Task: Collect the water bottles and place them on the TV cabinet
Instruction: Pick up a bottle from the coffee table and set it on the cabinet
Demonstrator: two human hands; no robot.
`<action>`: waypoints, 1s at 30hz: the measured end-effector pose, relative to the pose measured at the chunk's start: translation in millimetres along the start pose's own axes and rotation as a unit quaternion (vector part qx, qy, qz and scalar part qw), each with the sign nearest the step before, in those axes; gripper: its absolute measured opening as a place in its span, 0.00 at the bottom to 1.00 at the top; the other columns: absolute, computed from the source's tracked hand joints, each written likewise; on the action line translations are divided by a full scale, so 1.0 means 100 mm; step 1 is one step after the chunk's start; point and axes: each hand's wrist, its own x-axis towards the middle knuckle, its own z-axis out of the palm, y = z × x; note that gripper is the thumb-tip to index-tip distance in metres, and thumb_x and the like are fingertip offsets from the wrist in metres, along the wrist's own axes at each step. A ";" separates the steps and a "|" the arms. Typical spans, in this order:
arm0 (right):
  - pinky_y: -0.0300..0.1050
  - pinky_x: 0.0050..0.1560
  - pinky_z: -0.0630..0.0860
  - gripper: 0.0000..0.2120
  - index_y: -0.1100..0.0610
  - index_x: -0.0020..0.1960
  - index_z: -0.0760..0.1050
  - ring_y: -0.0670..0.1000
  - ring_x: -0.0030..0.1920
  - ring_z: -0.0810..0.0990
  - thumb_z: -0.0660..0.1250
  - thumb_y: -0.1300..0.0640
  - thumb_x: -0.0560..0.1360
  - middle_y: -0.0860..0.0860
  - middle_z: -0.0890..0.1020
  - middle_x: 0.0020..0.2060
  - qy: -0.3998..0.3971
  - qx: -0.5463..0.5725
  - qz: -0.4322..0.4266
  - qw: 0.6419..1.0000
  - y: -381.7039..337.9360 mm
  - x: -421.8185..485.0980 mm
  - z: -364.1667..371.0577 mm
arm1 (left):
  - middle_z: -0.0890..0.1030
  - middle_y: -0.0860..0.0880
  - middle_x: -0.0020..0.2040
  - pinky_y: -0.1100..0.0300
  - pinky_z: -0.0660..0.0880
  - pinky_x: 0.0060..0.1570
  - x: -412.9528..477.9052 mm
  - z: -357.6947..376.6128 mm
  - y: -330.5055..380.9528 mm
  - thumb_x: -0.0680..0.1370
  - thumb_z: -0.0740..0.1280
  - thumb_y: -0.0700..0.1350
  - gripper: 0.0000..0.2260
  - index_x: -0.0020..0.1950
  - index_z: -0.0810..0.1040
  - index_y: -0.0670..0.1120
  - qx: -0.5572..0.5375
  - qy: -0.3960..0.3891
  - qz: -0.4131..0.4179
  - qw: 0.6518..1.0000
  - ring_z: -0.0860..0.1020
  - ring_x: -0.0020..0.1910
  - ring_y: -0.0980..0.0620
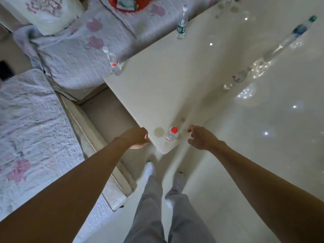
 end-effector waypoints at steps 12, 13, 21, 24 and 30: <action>0.51 0.64 0.69 0.37 0.56 0.73 0.61 0.57 0.66 0.70 0.74 0.57 0.69 0.55 0.68 0.67 0.060 0.208 0.076 0.973 -0.03 0.98 1.09 | 0.84 0.41 0.51 0.51 0.81 0.51 1.01 0.65 -0.60 0.80 0.62 0.44 0.11 0.57 0.81 0.42 -0.125 -0.083 -0.059 0.987 0.83 0.49 0.43; 0.52 0.66 0.68 0.40 0.55 0.74 0.61 0.57 0.66 0.69 0.76 0.56 0.67 0.55 0.68 0.67 0.067 0.227 0.077 0.968 -0.02 1.05 1.14 | 0.84 0.41 0.49 0.51 0.81 0.51 1.05 0.69 -0.63 0.80 0.62 0.44 0.11 0.57 0.81 0.42 -0.136 -0.085 -0.060 0.985 0.83 0.48 0.43; 0.48 0.60 0.71 0.37 0.52 0.68 0.70 0.57 0.61 0.73 0.80 0.55 0.62 0.52 0.74 0.61 0.161 0.298 0.082 0.937 0.03 1.33 1.56 | 0.85 0.41 0.43 0.55 0.81 0.40 1.20 0.79 -0.68 0.80 0.63 0.39 0.07 0.50 0.81 0.41 -0.275 -0.057 -0.079 0.957 0.82 0.37 0.45; 0.46 0.58 0.72 0.36 0.51 0.67 0.71 0.54 0.59 0.74 0.80 0.53 0.62 0.50 0.75 0.60 0.170 0.290 0.078 0.939 0.03 1.32 1.55 | 0.84 0.44 0.40 0.59 0.81 0.36 1.15 0.80 -0.69 0.81 0.63 0.40 0.07 0.50 0.81 0.42 -0.295 -0.052 -0.075 0.951 0.82 0.35 0.48; 0.40 0.55 0.71 0.31 0.49 0.63 0.73 0.50 0.58 0.76 0.78 0.48 0.63 0.47 0.77 0.57 0.190 0.290 0.070 0.935 -0.04 1.08 1.22 | 0.83 0.45 0.41 0.60 0.80 0.35 1.00 0.62 -0.65 0.81 0.64 0.41 0.06 0.50 0.81 0.42 -0.339 -0.022 -0.083 0.937 0.80 0.34 0.50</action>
